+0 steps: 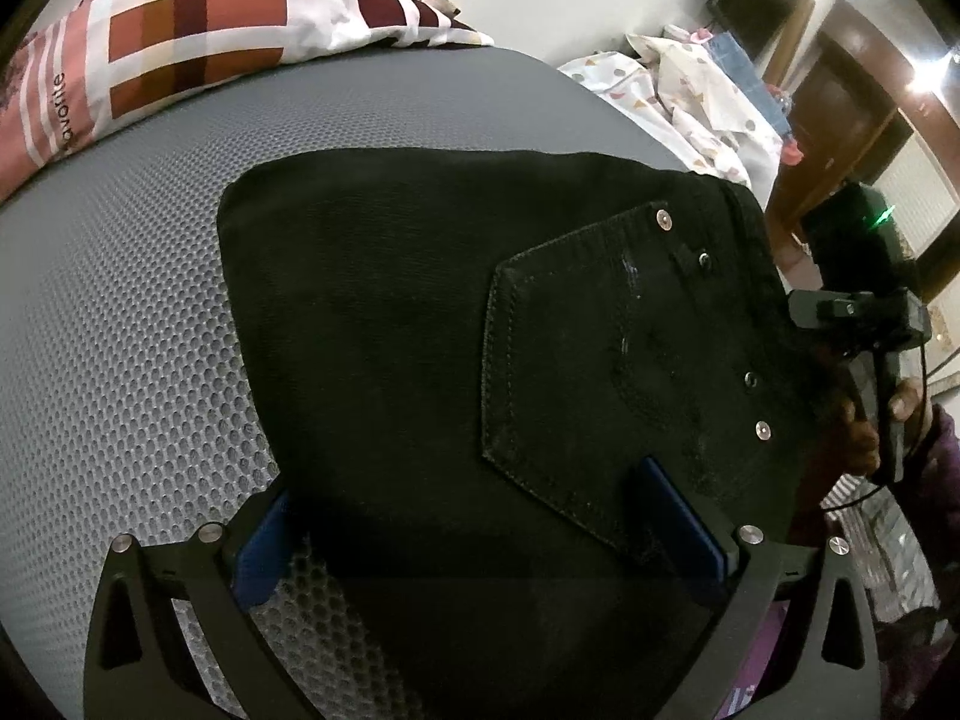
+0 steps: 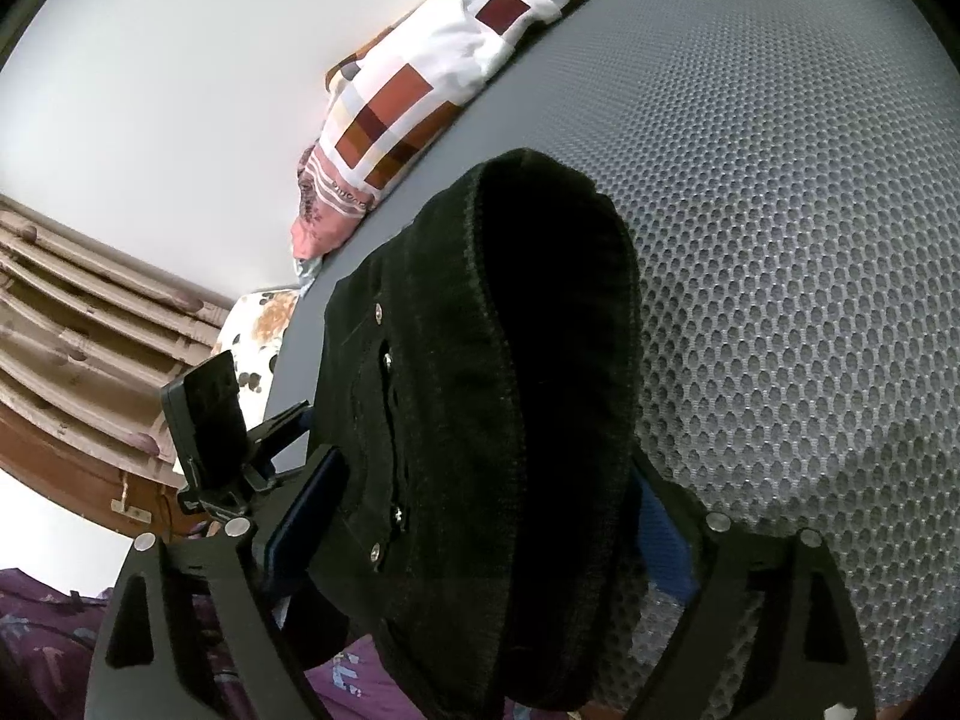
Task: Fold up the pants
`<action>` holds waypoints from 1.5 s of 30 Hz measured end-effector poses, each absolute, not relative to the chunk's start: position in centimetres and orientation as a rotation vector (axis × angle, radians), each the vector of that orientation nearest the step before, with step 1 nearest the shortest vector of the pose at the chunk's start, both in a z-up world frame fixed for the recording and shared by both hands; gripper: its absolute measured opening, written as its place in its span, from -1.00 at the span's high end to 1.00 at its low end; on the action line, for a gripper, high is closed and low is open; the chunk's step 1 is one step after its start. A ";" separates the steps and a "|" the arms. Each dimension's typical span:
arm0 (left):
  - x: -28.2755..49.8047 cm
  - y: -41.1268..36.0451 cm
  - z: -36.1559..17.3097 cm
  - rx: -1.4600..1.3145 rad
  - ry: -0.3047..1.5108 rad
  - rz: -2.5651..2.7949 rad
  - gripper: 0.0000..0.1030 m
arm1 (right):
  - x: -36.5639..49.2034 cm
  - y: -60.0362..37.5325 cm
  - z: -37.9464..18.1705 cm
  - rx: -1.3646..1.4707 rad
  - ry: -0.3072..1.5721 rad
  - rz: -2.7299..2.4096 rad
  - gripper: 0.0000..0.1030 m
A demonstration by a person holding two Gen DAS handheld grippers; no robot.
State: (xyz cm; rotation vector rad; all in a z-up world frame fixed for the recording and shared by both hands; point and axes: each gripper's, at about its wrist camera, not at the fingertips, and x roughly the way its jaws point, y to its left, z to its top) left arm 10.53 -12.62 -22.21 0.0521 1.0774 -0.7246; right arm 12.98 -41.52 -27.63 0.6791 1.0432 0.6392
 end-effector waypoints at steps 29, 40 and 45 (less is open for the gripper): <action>10.3 -13.1 -22.2 0.074 1.076 -0.711 -0.97 | 12.6 -40.3 -27.4 0.647 1.024 0.645 -0.98; 10.6 -12.8 -22.2 0.057 1.084 -0.712 -0.97 | 12.3 -40.1 -27.5 0.666 1.029 0.633 -0.98; 11.0 -11.9 -22.0 -0.005 1.085 -0.748 -0.97 | 13.0 -40.7 -27.5 0.681 1.050 0.637 -0.98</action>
